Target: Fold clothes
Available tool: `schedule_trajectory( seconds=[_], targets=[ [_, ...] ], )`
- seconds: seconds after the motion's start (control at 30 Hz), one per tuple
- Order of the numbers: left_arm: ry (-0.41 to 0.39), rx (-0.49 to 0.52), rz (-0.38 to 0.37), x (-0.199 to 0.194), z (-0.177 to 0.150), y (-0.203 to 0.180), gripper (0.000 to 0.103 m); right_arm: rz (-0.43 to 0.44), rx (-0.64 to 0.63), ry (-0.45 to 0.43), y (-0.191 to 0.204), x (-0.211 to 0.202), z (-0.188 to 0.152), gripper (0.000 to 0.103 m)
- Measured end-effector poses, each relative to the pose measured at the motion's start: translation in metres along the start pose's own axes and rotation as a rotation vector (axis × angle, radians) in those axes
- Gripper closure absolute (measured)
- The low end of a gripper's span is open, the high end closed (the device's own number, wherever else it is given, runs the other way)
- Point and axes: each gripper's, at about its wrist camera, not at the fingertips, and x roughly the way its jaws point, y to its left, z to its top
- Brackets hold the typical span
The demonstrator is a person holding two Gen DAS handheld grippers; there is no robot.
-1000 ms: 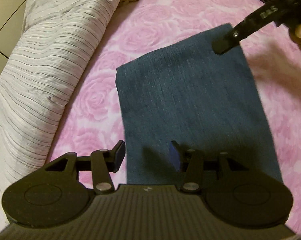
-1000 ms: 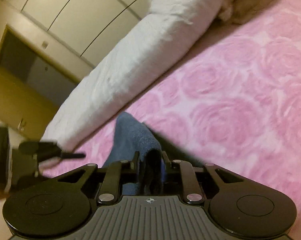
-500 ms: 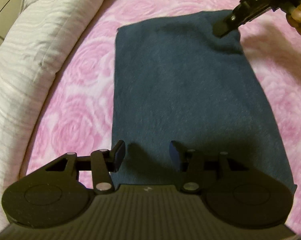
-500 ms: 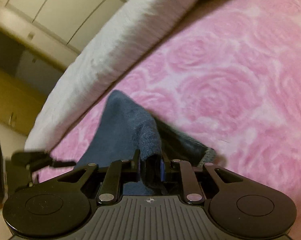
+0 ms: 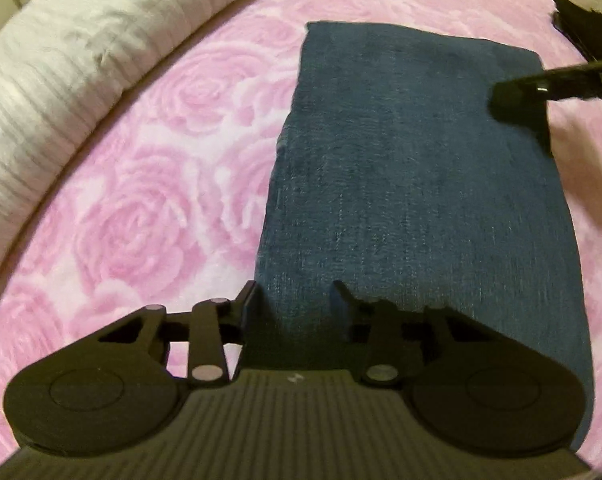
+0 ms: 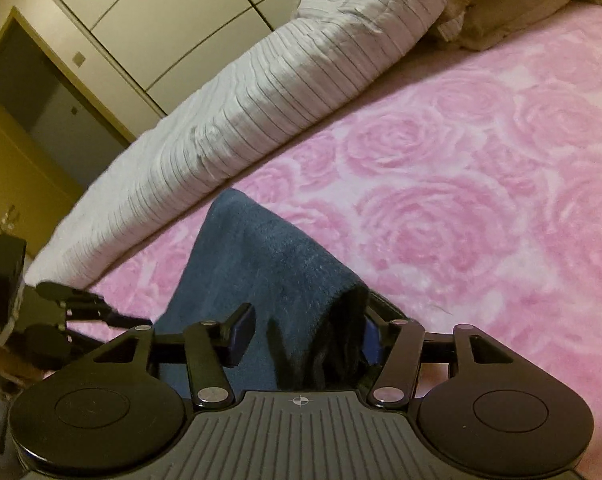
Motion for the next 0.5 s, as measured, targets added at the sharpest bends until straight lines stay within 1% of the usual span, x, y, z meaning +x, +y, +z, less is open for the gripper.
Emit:
schedule_trajectory(
  seconds=[0.03, 0.1, 0.13, 0.17, 0.2, 0.23, 0.27, 0.3, 0.4, 0.47, 0.5],
  targets=[
    [-0.012, 0.024, 0.008, -0.003, 0.000, -0.002, 0.069, -0.006, 0.006, 0.003, 0.000, 0.004, -0.001, 0.051],
    [-0.063, 0.112, 0.037, -0.013, 0.005, -0.008, 0.069, -0.015, 0.028, -0.005, -0.001, 0.002, 0.000, 0.074],
    [-0.089, 0.165, 0.053, -0.018, 0.008, -0.011, 0.064, -0.010, 0.037, -0.012, 0.000, -0.001, -0.001, 0.080],
    [-0.118, 0.259, 0.080, -0.023, 0.014, -0.017, 0.058, 0.000, 0.030, -0.019, 0.003, -0.007, -0.001, 0.083],
    [-0.147, 0.351, 0.105, -0.027, 0.019, -0.023, 0.056, 0.001, 0.007, -0.024, 0.009, -0.011, -0.002, 0.084],
    [-0.179, 0.438, 0.126, -0.032, 0.024, -0.029, 0.050, 0.000, -0.036, -0.029, 0.018, -0.017, -0.002, 0.085],
    [-0.217, 0.544, 0.155, -0.037, 0.030, -0.036, 0.046, -0.001, -0.079, -0.034, 0.027, -0.022, -0.002, 0.085],
    [-0.244, 0.636, 0.170, -0.042, 0.036, -0.043, 0.045, -0.002, -0.122, -0.039, 0.037, -0.028, -0.002, 0.086],
    [-0.298, 0.929, 0.159, -0.052, 0.049, -0.062, 0.043, 0.012, -0.289, -0.049, 0.071, -0.041, -0.003, 0.086],
    [-0.293, 1.104, 0.147, -0.054, 0.054, -0.071, 0.043, 0.017, -0.407, -0.052, 0.093, -0.049, -0.008, 0.087],
    [-0.269, 1.159, 0.133, -0.054, 0.056, -0.072, 0.043, 0.018, -0.465, -0.053, 0.103, -0.052, -0.010, 0.087]
  ],
)
